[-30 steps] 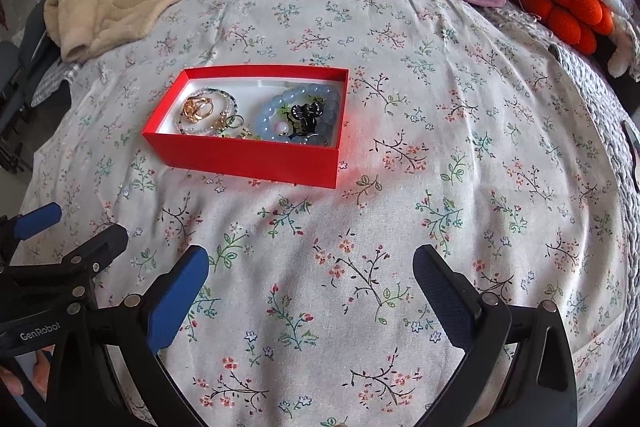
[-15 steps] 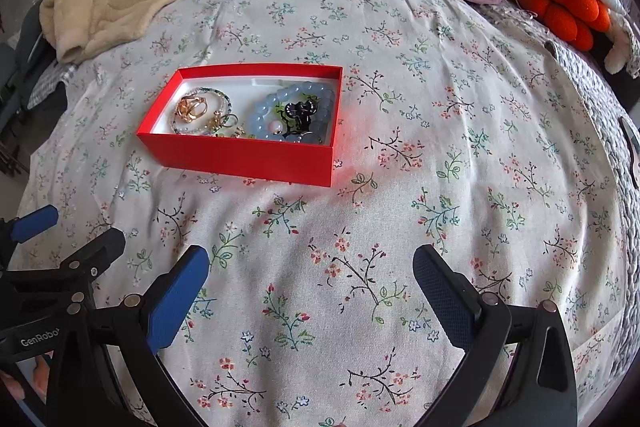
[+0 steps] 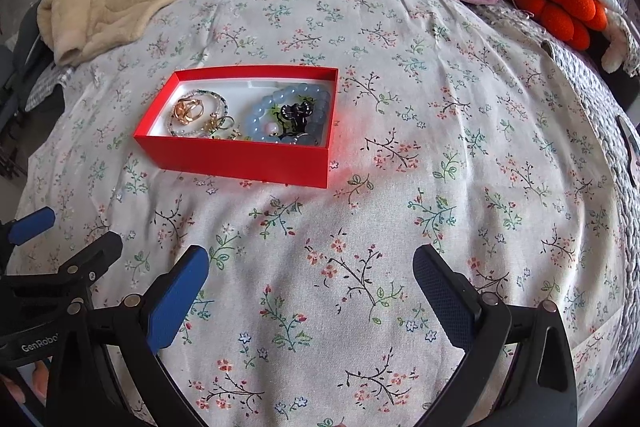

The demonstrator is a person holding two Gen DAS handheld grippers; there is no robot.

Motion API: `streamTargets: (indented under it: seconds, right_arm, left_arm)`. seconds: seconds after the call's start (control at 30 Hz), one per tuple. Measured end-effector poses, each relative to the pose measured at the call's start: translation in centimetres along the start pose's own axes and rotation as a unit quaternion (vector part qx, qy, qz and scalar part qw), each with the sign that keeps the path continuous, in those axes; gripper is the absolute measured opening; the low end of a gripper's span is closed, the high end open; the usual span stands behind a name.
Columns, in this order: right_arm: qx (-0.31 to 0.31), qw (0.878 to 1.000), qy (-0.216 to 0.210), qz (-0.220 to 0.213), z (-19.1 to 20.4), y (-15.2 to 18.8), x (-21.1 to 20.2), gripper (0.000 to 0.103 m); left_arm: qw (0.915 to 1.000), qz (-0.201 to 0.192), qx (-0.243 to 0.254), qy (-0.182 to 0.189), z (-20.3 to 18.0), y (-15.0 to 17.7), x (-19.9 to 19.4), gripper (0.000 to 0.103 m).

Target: Organize jewelry

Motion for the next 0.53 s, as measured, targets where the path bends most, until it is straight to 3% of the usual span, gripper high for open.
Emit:
streamTargets:
  seconds: [0.53]
  right_arm:
    - [-0.004,1.0,0.01,-0.001,-0.3,1.1,0.0,0.103]
  left_arm:
    - [0.9999,-0.006,0.01,0.001,-0.3,0.9,0.0,0.102]
Point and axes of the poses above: each gripper's, at about its wrist camera, not at the fingertips, and x roughly the way its jaws point, z to its left, y to its underside, the point moved 8 cm from there along x, roughly the way its jaws point, and after that the axes turned 7 degrees about -y, right-handed, at the moved point
